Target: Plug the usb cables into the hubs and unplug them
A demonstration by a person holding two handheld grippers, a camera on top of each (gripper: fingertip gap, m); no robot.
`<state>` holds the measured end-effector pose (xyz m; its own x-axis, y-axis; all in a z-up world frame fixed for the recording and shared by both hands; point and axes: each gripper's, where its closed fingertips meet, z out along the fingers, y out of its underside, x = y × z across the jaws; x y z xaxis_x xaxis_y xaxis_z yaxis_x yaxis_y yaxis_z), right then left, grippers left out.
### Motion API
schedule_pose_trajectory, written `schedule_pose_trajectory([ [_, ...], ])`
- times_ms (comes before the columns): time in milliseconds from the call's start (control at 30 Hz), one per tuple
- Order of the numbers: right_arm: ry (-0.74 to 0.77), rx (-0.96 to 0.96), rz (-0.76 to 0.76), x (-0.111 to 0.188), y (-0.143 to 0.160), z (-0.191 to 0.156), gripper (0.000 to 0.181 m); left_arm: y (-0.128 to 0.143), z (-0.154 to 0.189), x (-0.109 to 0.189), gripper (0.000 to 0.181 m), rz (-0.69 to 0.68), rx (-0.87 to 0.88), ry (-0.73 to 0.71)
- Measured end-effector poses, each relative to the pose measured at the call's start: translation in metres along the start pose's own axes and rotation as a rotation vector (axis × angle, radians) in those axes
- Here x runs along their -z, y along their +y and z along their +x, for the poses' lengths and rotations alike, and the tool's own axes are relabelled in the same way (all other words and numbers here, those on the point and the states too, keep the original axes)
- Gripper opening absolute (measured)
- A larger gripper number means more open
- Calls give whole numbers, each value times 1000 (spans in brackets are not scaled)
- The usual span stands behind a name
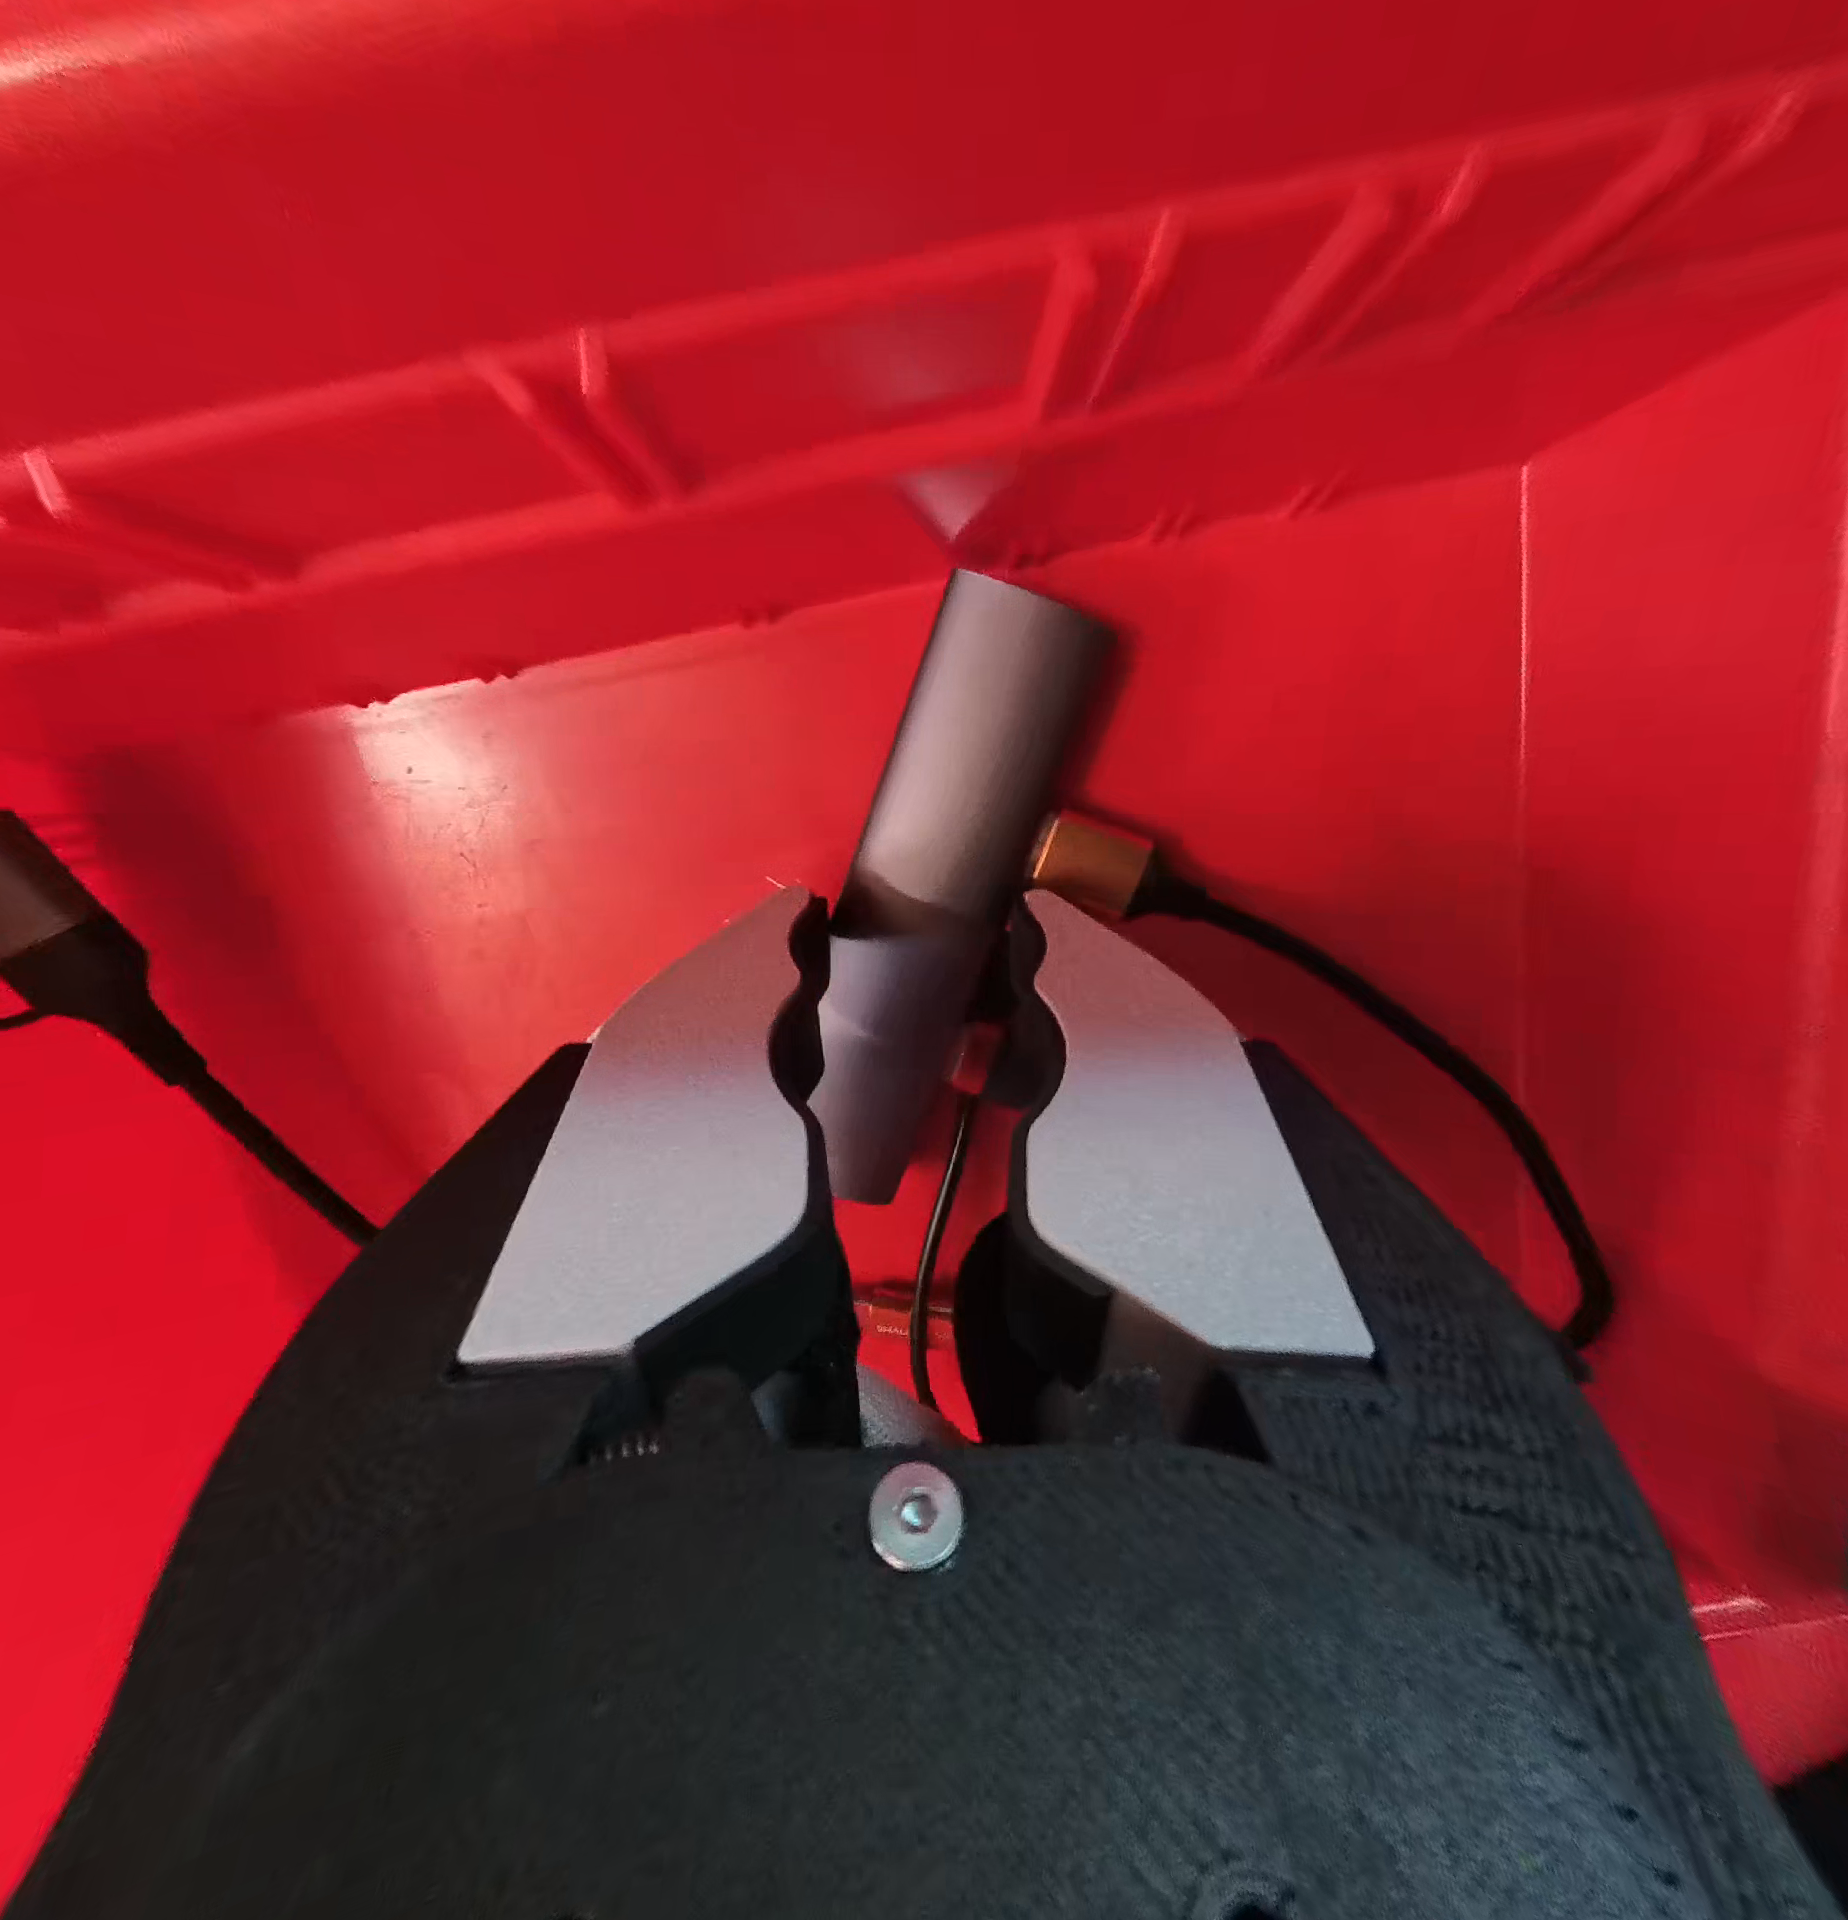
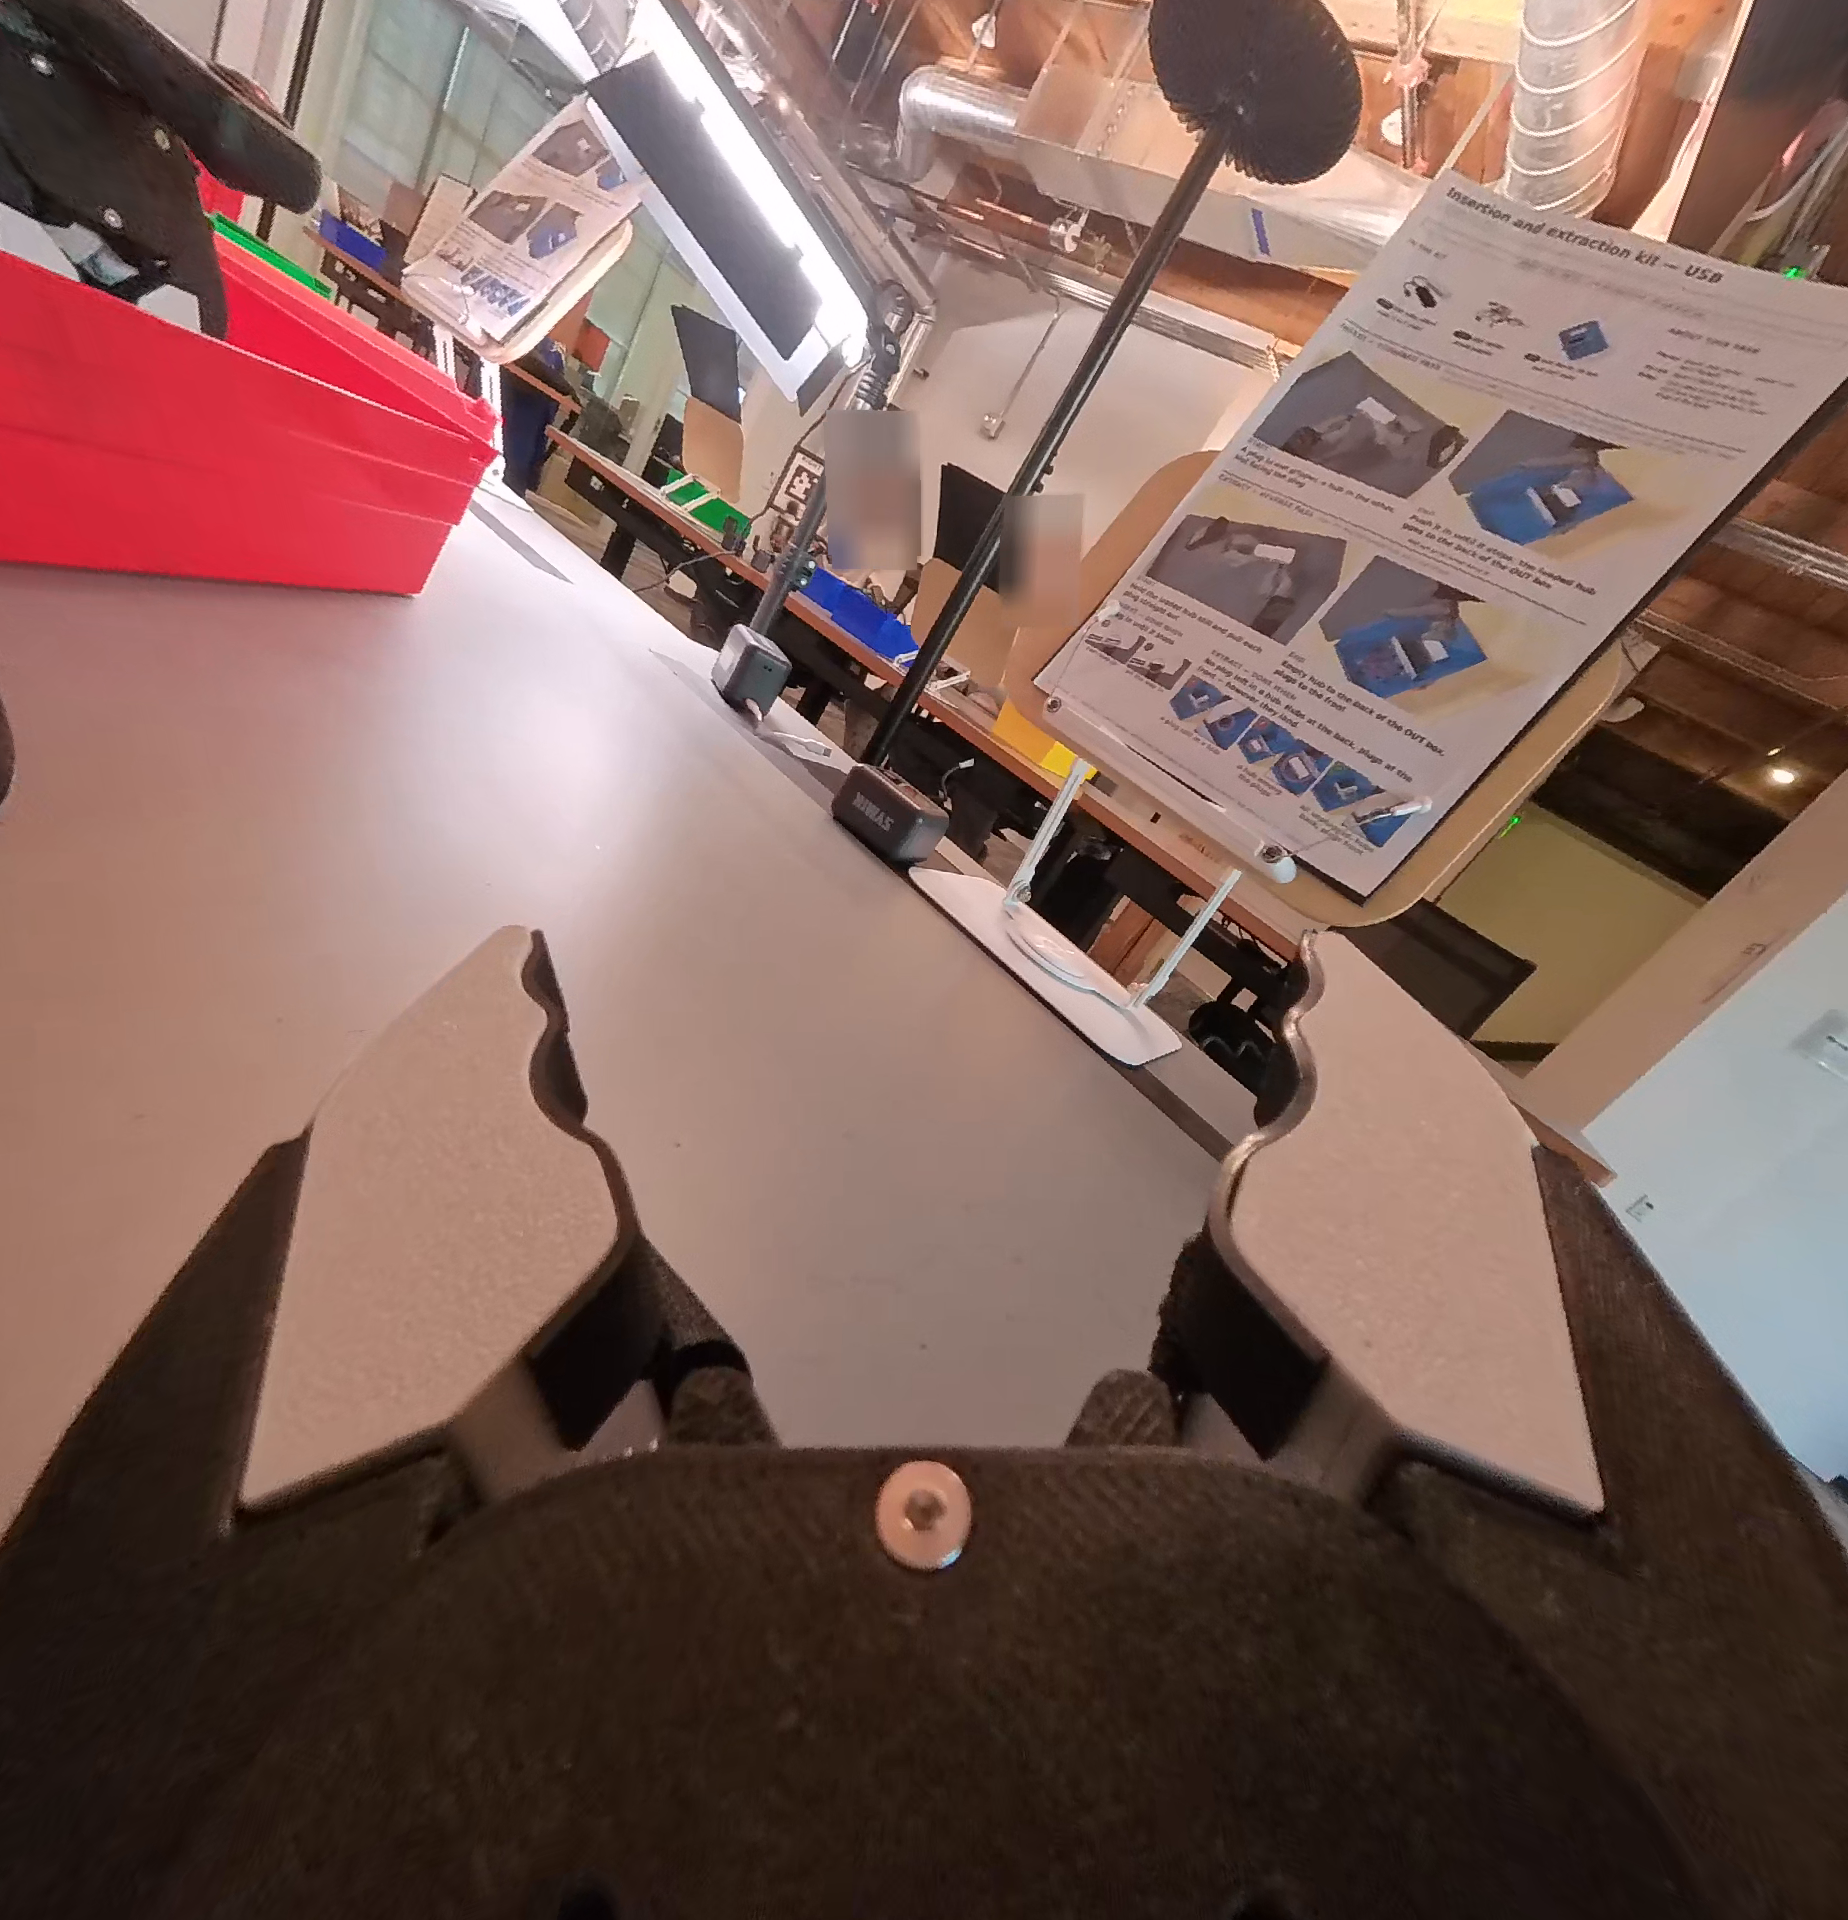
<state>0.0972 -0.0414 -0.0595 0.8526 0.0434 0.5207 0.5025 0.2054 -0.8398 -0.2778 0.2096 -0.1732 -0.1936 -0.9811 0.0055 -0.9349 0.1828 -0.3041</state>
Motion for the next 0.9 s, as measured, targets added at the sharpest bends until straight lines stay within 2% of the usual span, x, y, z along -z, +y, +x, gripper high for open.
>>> schedule_pose_trajectory([
  [200, -6, 7, -5, -1, 1, -1, 127, 1, -1, 0, 33, -20, -31, -13],
  [333, -7, 9, -5, -1, 1, -2, 126, 5, -11, 10, 31, -129, -96, -185],
  [400, -6, 5, -5, -1, 1, -1, 126, 1, -19, 30, 31, -133, -114, -330],
  [467, -8, 7, -6, -1, 1, -2, 126, -10, -26, 60, 31, -65, -94, -500],
  [633, -11, 14, -9, -2, 1, -2, 126, -50, -27, 162, 30, 260, -23, -1037],
  [733, -12, 14, -9, -2, 1, -3, 126, -93, 2, 214, 31, 601, -36, -1312],
  [800, -14, 14, -9, -2, 1, -3, 126, -129, 33, 236, 30, 871, -72, -1378],
  [900, -19, 11, -6, -2, 1, -3, 125, -185, 77, 250, 30, 1215, -129, -1323],
])
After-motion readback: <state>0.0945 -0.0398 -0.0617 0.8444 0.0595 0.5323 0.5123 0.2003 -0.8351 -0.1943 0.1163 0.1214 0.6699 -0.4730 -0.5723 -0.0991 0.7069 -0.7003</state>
